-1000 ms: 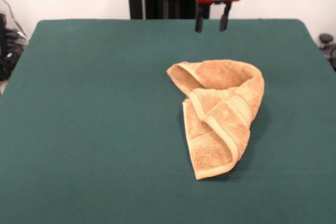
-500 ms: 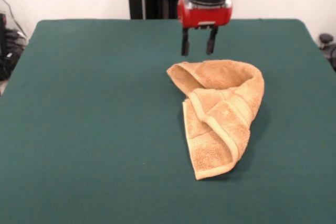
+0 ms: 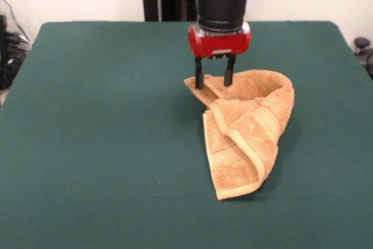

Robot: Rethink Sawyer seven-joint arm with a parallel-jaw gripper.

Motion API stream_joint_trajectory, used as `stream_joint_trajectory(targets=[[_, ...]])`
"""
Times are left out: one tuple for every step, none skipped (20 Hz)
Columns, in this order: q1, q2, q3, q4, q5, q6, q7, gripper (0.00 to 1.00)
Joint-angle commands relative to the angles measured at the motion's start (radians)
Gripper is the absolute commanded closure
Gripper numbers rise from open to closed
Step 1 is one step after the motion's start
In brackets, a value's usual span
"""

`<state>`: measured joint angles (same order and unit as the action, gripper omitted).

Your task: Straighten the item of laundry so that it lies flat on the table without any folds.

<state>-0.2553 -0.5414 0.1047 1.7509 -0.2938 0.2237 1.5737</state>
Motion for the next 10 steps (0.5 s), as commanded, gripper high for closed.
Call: stream_joint_trajectory(targets=[[-0.012,0.113,0.177,-0.077,-0.063,-0.048,0.002,0.00],[-0.013,0.119,0.179,-0.078,-0.065,-0.057,0.013,0.00],[-0.016,0.125,0.182,-0.075,-0.066,-0.067,0.024,0.00],[-0.017,0.133,0.185,-0.075,-0.068,-0.069,0.028,0.00],[-0.019,0.137,0.187,-0.075,-0.071,-0.071,0.032,0.00],[-0.020,0.132,0.189,-0.073,-0.075,-0.072,0.034,0.00],[-0.019,0.130,0.189,-0.076,-0.081,-0.070,0.034,0.00],[-0.019,0.135,0.192,-0.078,-0.085,-0.074,0.037,0.00],[-0.023,0.135,0.197,-0.078,-0.090,-0.078,0.038,0.00],[-0.027,0.131,0.205,-0.076,-0.093,-0.078,0.038,0.00]])
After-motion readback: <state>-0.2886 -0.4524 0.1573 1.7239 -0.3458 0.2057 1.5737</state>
